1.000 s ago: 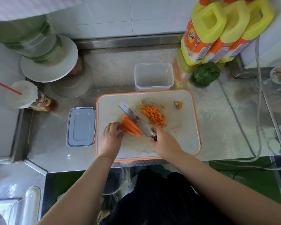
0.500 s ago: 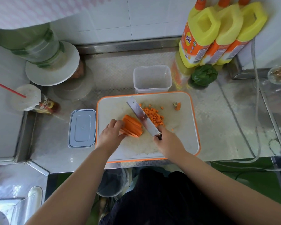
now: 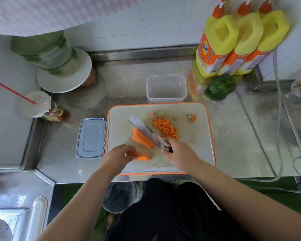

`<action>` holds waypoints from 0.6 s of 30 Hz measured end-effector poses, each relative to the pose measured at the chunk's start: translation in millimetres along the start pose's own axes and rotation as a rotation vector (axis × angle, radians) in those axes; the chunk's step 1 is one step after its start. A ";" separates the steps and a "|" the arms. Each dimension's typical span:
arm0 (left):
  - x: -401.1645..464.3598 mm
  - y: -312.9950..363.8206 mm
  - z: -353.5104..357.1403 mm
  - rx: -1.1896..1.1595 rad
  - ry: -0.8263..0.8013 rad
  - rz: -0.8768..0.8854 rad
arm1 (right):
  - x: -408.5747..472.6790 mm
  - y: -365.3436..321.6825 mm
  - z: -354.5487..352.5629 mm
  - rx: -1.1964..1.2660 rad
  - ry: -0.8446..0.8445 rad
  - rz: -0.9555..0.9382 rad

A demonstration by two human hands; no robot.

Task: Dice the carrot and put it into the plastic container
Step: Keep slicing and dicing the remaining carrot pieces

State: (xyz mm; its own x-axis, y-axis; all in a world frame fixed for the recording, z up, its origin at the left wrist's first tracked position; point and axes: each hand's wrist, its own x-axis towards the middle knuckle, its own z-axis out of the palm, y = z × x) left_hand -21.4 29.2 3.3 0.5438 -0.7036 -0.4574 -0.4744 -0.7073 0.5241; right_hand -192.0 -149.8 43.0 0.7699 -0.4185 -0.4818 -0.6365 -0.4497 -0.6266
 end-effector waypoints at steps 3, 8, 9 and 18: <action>-4.4 -2.9 8.4 -0.029 0.055 -0.043 | 3.5 -5.8 2.5 -0.097 -0.066 -0.020; -10.5 -0.6 19.0 0.126 0.084 0.017 | 8.5 -5.8 15.8 -0.172 -0.123 0.002; -11.8 1.3 20.3 0.180 0.085 0.031 | 9.0 -5.7 16.9 -0.181 -0.132 0.005; -8.6 -0.6 26.6 0.318 0.168 0.119 | 14.1 0.8 16.5 -0.253 -0.188 0.011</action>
State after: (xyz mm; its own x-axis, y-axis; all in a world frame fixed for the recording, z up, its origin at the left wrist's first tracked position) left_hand -44.2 33.9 -12.2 0.5651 -0.7799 -0.2690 -0.7181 -0.6255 0.3050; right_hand -181.0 -143.1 25.5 0.7429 -0.2820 -0.6071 -0.6178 -0.6380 -0.4597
